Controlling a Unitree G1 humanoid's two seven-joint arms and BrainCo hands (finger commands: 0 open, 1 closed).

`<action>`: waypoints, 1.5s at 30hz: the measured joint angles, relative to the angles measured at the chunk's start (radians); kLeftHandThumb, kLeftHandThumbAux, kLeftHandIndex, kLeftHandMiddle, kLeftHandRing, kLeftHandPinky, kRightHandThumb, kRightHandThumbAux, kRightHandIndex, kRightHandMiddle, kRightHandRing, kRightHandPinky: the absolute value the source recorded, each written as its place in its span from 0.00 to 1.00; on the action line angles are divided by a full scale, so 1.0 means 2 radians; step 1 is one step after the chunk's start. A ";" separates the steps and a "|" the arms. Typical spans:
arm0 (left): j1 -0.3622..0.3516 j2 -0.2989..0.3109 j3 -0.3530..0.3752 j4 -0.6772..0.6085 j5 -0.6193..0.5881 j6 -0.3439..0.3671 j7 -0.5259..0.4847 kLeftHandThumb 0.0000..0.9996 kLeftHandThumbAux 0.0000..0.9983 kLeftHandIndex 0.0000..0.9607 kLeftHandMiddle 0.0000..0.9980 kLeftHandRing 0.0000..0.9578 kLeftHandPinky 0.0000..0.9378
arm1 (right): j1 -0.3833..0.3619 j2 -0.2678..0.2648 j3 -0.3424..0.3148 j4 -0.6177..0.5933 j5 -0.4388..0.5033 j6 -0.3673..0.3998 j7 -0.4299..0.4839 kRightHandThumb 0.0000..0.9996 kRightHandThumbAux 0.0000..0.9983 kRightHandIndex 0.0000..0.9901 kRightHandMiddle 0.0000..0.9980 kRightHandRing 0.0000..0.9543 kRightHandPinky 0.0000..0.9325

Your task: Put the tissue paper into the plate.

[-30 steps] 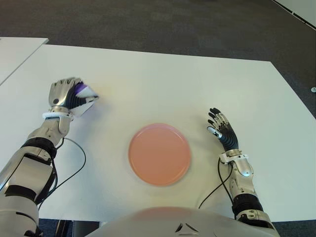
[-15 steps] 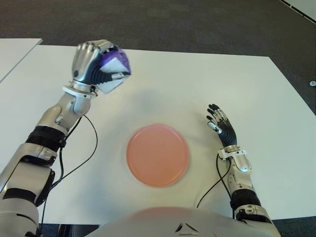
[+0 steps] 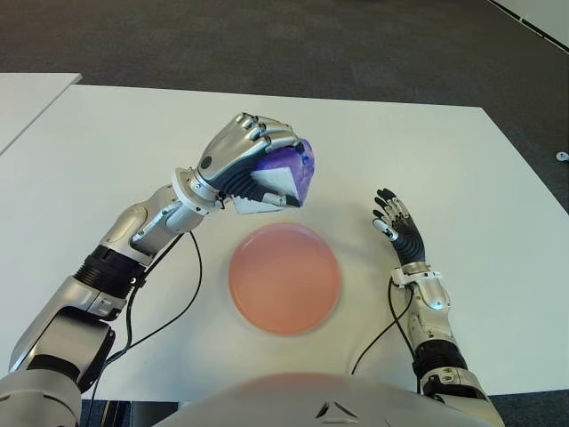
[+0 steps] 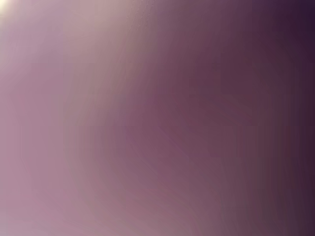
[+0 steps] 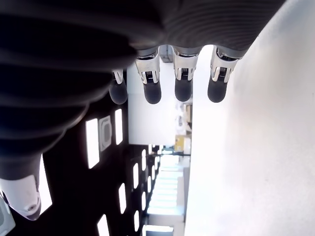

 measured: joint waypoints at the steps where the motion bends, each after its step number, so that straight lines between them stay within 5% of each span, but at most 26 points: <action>1: 0.000 0.000 0.000 0.000 0.000 -0.004 -0.003 0.85 0.67 0.41 0.54 0.86 0.84 | 0.000 0.000 0.000 0.000 0.000 0.000 0.001 0.00 0.60 0.00 0.00 0.00 0.00; 13: 0.030 -0.008 -0.021 -0.001 0.005 -0.055 -0.084 0.85 0.67 0.41 0.53 0.85 0.85 | -0.004 0.000 0.000 0.003 0.000 0.000 0.004 0.00 0.64 0.00 0.00 0.00 0.00; 29: 0.067 -0.003 -0.032 -0.045 0.035 -0.053 -0.185 0.85 0.67 0.41 0.54 0.85 0.87 | -0.009 -0.002 0.002 0.010 -0.006 0.000 0.004 0.00 0.60 0.00 0.00 0.00 0.00; 39: 0.086 -0.005 -0.032 -0.064 0.105 -0.041 -0.185 0.85 0.67 0.41 0.54 0.85 0.87 | -0.011 -0.002 0.002 0.013 -0.006 -0.001 0.008 0.00 0.59 0.00 0.00 0.00 0.00; 45: 0.096 -0.021 -0.027 -0.053 0.117 -0.053 -0.128 0.85 0.67 0.41 0.54 0.85 0.86 | -0.012 -0.002 0.002 0.014 -0.006 -0.001 0.007 0.00 0.58 0.00 0.00 0.00 0.00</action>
